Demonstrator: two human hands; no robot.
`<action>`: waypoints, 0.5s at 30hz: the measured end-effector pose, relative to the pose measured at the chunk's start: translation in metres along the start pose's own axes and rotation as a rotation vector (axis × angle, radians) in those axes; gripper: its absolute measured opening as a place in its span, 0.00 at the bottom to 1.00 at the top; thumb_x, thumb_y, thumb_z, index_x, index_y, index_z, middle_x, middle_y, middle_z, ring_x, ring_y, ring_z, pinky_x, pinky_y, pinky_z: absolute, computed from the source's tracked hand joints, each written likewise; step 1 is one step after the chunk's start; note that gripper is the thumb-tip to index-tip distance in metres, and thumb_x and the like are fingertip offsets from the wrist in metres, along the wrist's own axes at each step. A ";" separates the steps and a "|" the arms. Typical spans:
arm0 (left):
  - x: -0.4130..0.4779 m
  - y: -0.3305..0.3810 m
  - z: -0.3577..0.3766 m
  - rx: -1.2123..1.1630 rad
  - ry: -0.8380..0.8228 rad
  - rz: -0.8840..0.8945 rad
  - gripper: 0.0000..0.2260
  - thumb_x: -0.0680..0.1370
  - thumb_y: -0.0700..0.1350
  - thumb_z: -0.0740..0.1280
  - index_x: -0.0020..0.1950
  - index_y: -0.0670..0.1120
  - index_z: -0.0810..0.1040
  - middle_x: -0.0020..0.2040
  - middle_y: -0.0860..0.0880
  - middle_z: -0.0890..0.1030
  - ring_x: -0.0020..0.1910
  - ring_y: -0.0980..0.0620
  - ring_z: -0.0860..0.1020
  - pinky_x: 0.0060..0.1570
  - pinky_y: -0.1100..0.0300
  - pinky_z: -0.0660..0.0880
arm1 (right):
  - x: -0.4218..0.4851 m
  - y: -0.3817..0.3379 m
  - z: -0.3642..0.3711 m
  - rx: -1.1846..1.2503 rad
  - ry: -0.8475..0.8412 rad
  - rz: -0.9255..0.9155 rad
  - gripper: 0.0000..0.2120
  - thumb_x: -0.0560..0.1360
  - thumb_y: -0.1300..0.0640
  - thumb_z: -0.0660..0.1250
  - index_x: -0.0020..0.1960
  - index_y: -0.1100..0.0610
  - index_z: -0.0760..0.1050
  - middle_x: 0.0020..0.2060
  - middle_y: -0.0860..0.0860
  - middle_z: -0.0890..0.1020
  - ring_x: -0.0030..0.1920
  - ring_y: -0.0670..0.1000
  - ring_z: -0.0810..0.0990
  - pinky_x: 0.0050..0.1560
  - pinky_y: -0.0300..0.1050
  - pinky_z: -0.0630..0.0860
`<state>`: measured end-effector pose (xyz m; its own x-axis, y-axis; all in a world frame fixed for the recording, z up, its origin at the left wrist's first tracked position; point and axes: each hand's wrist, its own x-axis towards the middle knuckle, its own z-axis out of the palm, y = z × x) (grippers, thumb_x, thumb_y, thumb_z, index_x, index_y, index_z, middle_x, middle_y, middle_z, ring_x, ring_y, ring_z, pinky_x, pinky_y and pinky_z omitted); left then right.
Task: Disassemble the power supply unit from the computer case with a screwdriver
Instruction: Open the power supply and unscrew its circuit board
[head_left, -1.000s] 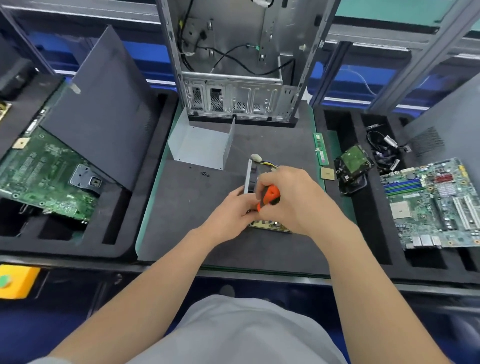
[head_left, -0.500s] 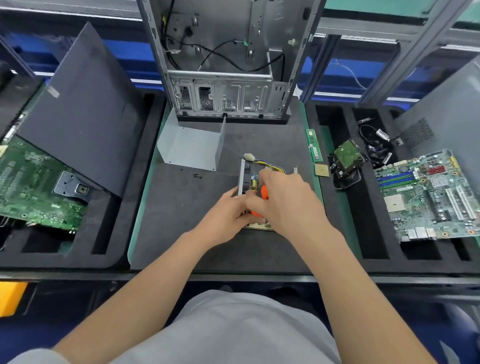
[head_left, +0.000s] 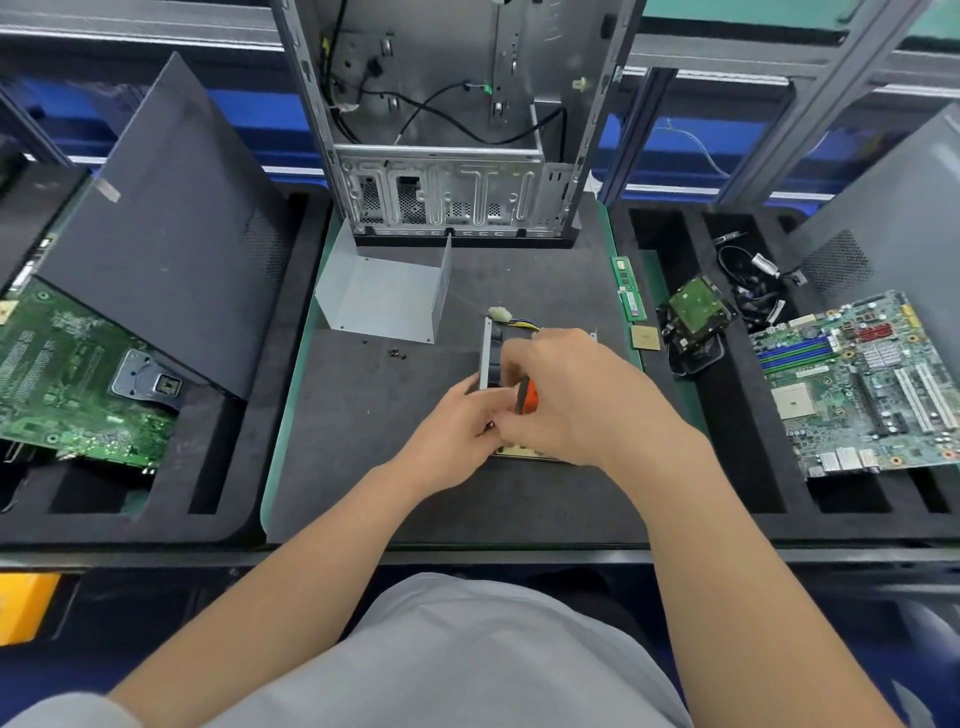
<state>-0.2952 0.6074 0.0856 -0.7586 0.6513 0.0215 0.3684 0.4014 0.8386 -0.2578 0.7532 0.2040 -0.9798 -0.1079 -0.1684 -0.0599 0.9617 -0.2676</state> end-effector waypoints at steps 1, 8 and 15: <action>0.000 -0.002 0.000 -0.009 0.007 -0.003 0.27 0.80 0.39 0.68 0.41 0.75 0.74 0.49 0.77 0.75 0.52 0.59 0.73 0.54 0.66 0.71 | -0.002 0.000 0.002 -0.029 0.055 0.059 0.14 0.72 0.41 0.69 0.45 0.51 0.74 0.38 0.47 0.73 0.42 0.55 0.77 0.34 0.46 0.72; 0.004 -0.010 0.000 0.006 -0.021 0.034 0.10 0.79 0.44 0.69 0.47 0.60 0.83 0.49 0.79 0.76 0.58 0.76 0.69 0.61 0.67 0.67 | 0.003 -0.011 0.011 -0.047 0.104 0.350 0.20 0.78 0.38 0.65 0.40 0.53 0.66 0.34 0.50 0.65 0.37 0.58 0.72 0.34 0.46 0.63; 0.005 -0.002 -0.007 0.006 -0.056 0.001 0.23 0.79 0.43 0.67 0.37 0.72 0.73 0.47 0.74 0.76 0.53 0.72 0.71 0.49 0.75 0.67 | 0.003 -0.002 0.001 0.110 -0.046 0.061 0.09 0.67 0.57 0.73 0.45 0.50 0.77 0.36 0.46 0.74 0.42 0.54 0.76 0.33 0.45 0.71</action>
<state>-0.3034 0.6052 0.0873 -0.7271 0.6864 -0.0084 0.3723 0.4047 0.8352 -0.2608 0.7506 0.2034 -0.9710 -0.0639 -0.2303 0.0234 0.9335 -0.3578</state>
